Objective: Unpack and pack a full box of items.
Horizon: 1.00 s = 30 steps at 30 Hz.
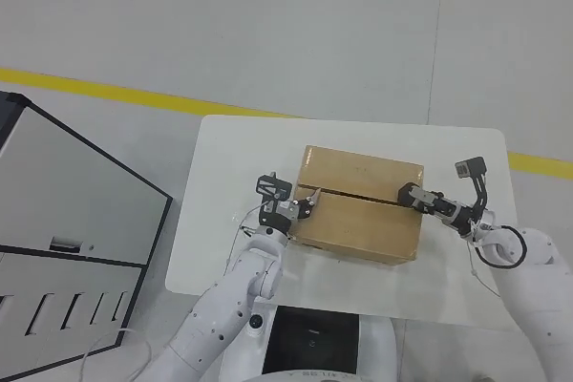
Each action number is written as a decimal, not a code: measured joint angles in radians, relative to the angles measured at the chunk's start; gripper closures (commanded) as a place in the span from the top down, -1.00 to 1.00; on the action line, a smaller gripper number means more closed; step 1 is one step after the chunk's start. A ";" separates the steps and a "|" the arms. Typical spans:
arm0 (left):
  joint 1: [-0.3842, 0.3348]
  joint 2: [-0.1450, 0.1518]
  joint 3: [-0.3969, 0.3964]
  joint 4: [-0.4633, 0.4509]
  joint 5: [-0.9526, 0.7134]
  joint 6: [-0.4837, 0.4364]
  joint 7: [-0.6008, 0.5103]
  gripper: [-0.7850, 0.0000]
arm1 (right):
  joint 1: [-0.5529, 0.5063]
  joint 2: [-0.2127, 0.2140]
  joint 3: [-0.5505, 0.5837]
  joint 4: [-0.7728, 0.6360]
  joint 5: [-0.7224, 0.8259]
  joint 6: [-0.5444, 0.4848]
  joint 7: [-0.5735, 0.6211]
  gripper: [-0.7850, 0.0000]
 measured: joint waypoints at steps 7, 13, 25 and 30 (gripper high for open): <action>-0.012 -0.008 0.005 0.024 -0.001 0.015 0.013 1.00 | -0.014 0.004 0.010 -0.021 -0.020 0.009 0.010 1.00; -0.024 -0.015 0.015 0.046 0.007 0.026 0.023 1.00 | -0.023 0.005 0.034 -0.042 0.044 0.014 -0.013 1.00; -0.030 -0.025 0.016 0.059 -0.001 0.025 0.029 1.00 | -0.044 0.021 0.094 -0.096 0.261 0.342 0.119 1.00; -0.026 -0.026 0.008 0.054 -0.003 0.025 0.032 1.00 | -0.033 0.019 0.067 -0.074 0.195 0.388 0.117 1.00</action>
